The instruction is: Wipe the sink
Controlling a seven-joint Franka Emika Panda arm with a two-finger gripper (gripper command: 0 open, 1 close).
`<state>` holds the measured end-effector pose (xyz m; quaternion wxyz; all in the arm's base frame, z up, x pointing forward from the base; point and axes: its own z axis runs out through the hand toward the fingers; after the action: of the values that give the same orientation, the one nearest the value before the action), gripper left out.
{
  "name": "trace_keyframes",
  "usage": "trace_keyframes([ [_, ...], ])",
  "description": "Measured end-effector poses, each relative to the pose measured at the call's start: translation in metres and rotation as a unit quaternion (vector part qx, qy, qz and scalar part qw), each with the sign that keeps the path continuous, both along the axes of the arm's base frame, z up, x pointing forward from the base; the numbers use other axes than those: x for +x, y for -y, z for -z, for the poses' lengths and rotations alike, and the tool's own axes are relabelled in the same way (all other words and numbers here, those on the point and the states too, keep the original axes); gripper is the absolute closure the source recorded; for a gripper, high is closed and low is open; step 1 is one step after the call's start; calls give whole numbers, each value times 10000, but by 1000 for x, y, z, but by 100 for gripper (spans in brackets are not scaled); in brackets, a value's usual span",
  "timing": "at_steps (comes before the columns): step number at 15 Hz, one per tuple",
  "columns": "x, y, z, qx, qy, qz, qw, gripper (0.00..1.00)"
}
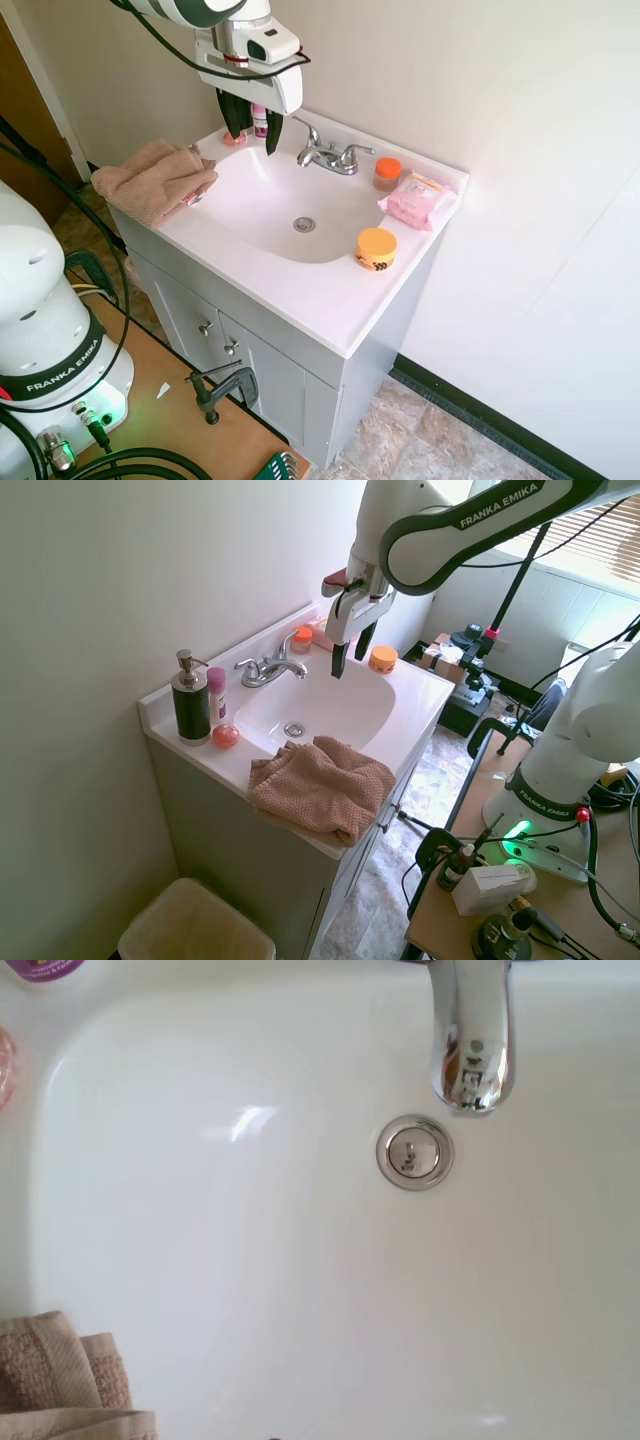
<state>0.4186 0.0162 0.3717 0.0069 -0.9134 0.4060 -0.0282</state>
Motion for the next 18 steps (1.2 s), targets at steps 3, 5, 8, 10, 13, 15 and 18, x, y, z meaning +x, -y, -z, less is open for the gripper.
trace_keyframes([
  [3,0,-3,2,25,-22,-18,10000,0],
  [5,-11,-16,10,1,-110,-207,9997,0],
  [8,-50,-45,29,-19,-290,-577,9979,0],
  [10,-63,-68,25,-68,-226,-858,9960,0],
  [13,-77,-115,26,-115,-224,-1219,9922,0],
  [15,-90,-144,29,-156,-247,-1396,9898,0],
  [18,-112,-183,34,-227,-290,-1625,9860,0],
])
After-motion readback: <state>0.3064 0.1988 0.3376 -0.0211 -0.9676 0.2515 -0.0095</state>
